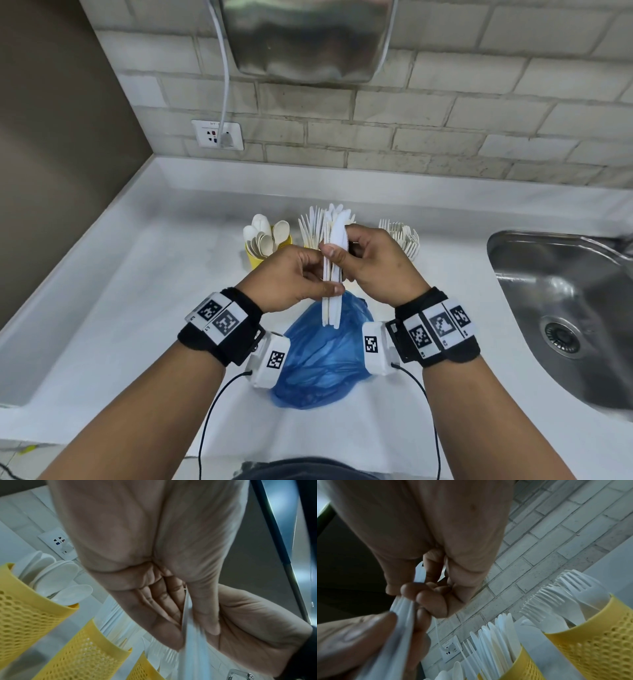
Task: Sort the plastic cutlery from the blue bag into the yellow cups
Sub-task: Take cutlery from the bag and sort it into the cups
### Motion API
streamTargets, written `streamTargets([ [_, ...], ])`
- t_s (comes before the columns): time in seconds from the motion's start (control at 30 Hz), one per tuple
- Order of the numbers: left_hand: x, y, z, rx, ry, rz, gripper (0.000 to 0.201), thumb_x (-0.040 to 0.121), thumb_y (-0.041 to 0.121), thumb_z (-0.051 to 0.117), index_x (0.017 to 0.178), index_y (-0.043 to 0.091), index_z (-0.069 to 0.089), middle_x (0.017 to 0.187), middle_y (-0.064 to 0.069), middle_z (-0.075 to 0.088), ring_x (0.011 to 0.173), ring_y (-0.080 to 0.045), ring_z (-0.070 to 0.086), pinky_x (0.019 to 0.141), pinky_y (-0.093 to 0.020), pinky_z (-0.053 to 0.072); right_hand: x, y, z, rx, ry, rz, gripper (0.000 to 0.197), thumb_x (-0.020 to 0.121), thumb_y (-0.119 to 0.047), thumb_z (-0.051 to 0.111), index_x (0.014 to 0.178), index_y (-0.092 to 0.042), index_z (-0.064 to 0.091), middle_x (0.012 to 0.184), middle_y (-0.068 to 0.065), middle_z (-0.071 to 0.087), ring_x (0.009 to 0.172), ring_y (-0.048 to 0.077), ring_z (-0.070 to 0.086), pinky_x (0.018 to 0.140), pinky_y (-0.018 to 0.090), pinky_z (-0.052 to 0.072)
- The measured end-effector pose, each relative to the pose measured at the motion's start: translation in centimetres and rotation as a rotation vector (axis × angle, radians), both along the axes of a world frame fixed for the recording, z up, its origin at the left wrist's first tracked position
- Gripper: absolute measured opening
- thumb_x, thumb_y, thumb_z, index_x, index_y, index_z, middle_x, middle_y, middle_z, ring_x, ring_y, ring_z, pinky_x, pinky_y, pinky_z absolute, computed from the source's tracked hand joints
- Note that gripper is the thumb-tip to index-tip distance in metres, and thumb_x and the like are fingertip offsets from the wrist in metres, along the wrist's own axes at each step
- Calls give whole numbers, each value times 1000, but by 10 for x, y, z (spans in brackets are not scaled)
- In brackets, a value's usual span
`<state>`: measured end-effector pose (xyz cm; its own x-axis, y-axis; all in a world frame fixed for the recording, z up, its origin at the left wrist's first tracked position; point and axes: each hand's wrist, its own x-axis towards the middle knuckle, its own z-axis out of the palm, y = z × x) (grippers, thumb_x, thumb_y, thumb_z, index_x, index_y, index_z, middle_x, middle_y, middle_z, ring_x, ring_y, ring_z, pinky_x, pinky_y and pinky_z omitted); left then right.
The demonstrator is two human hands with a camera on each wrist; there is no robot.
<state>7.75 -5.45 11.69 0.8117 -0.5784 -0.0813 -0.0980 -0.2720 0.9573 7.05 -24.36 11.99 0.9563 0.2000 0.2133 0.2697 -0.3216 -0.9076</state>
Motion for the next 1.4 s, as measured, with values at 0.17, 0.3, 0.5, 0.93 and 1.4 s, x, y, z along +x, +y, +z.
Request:
streamTargets([
  [0.17,16,-2,4,64,-15,2,13,82,12,86,86,23,82,88,-10,79,77,-12,70,78,-28,60,10,1,-1,7,6,-12,35,90,-43,71,86,-8,69,67,18,61,59,38,56,61,52,51],
  [0.3,30,-1,6,104,-73,55,7,83,14,85,80,18,80,74,-8,77,63,-7,65,63,-18,53,16,-1,-4,24,11,-38,39,87,-52,72,94,-14,71,74,20,59,63,37,55,63,50,51],
  [0.5,64,6,-1,-3,-121,326,15,81,14,86,95,14,83,91,-6,81,92,-31,77,86,-48,62,17,-11,-39,-2,81,-269,8,97,-18,65,101,-22,72,58,-10,58,50,16,59,57,27,46],
  [0.93,92,-22,-12,228,-234,343,16,78,26,89,92,21,84,80,11,78,71,6,69,69,-12,52,16,-7,-86,-252,41,-303,28,95,-6,56,112,-21,70,83,-12,63,61,0,55,67,21,44],
  [1.4,91,-37,-45,441,-290,271,19,74,21,86,83,10,74,78,-5,75,77,-24,71,74,-44,58,13,-10,-89,-274,39,-299,29,94,-6,58,113,-25,68,77,-12,61,60,1,55,67,22,46],
])
